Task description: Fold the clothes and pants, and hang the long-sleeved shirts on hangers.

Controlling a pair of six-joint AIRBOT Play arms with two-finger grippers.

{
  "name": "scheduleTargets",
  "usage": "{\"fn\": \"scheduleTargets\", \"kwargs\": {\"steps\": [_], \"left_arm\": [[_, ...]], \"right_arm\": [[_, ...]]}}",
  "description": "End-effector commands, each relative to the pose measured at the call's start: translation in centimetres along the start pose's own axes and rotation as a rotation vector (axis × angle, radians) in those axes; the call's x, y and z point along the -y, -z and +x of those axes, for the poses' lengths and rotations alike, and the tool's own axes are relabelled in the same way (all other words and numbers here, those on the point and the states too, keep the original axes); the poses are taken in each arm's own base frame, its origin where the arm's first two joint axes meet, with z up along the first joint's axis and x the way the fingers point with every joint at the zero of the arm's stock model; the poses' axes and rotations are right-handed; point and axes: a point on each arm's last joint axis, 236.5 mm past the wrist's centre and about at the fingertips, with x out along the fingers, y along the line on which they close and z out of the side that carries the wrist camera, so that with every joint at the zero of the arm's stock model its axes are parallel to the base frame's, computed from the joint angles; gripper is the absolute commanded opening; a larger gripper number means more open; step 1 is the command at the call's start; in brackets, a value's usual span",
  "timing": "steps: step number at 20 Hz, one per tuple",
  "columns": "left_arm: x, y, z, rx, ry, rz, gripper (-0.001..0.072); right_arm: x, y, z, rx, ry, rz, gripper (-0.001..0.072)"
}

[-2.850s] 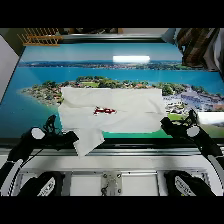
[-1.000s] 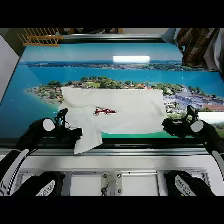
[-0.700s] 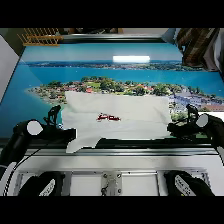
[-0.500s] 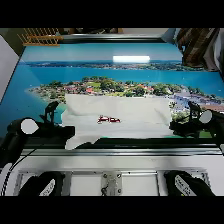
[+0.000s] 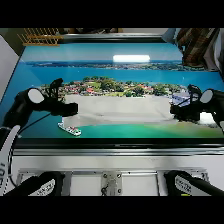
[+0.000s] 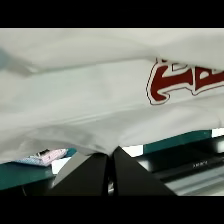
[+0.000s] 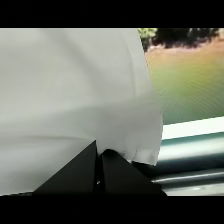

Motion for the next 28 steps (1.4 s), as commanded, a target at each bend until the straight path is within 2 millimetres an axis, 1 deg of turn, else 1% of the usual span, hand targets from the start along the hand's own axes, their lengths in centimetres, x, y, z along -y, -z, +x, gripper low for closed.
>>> {"fn": "scheduleTargets", "kwargs": {"steps": [1,3,7,9,12,13,14,15,16,18,19,20,21,22,24,25,26,27,28], "left_arm": [[-0.4,-4.2,2.1,0.001,-0.004,0.014,0.0008],[-0.5,-6.1,3.2,0.002,-0.004,0.015,0.0008],[-0.5,-9.2,4.2,0.012,0.000,0.018,0.0008],[-0.5,-9.6,4.5,0.000,0.002,0.021,0.0008],[-0.7,-9.6,4.6,-0.007,-0.001,0.019,0.0008],[-0.7,-9.7,4.6,-0.005,-0.001,0.018,0.0009],[-0.6,-9.8,4.6,-0.001,0.002,0.011,0.0155],[-0.5,-10.1,4.5,0.012,0.003,0.003,0.0536],[-0.4,-10.6,4.1,0.038,0.004,-0.008,0.0614],[0.2,-11.6,2.3,0.103,0.009,-0.001,0.0612],[0.7,-11.8,1.3,0.125,0.015,0.006,0.0612],[1.2,-11.7,0.3,0.139,0.020,0.015,0.0611],[1.9,-11.5,-0.4,0.150,0.024,0.028,0.0611],[2.7,-11.0,-0.8,0.157,0.029,0.042,0.0610],[4.3,-9.7,-0.7,0.155,0.040,0.068,0.0609],[5.1,-9.1,-0.3,0.149,0.046,0.071,0.0569],[5.8,-8.2,0.3,0.135,0.050,0.083,0.0247],[6.5,-7.6,1.0,0.121,0.053,0.102,0.0002],[7.3,-7.2,1.5,0.116,0.058,0.119,0.0008]], "right_arm": [[-1.7,-3.7,1.6,0.024,-0.011,0.015,0.0007],[-2.1,-5.5,2.4,0.053,-0.021,0.052,0.0008],[-2.2,-7.5,3.2,0.110,-0.033,0.099,0.0008],[-2.3,-8.3,3.1,0.144,-0.040,0.126,0.0009],[-2.3,-9.2,2.9,0.180,-0.047,0.135,0.0014],[-2.4,-9.5,2.9,0.193,-0.049,0.135,0.0051],[-2.4,-9.8,2.8,0.205,-0.053,0.137,0.0243],[-2.7,-10.2,2.6,0.220,-0.069,0.144,0.0574],[-3.1,-10.7,2.2,0.234,-0.094,0.134,0.0671],[-3.9,-11.9,0.4,0.260,-0.182,0.070,0.0671],[-3.4,-12.2,-0.6,0.260,-0.226,0.057,0.0671],[-2.3,-12.2,-1.1,0.254,-0.256,0.065,0.0671],[-0.5,-11.8,-1.1,0.230,-0.267,0.081,0.0671],[1.5,-11.0,-0.7,0.194,-0.265,0.082,0.0671],[5.1,-8.9,1.0,0.104,-0.270,0.093,0.0672],[6.8,-8.0,2.1,0.068,-0.276,0.130,0.0671],[8.0,-7.4,3.2,0.041,-0.281,0.166,0.0671],[8.7,-6.8,4.4,0.015,-0.300,0.206,0.0671],[8.7,-6.4,5.4,-0.004,-0.335,0.225,0.0671]]}}
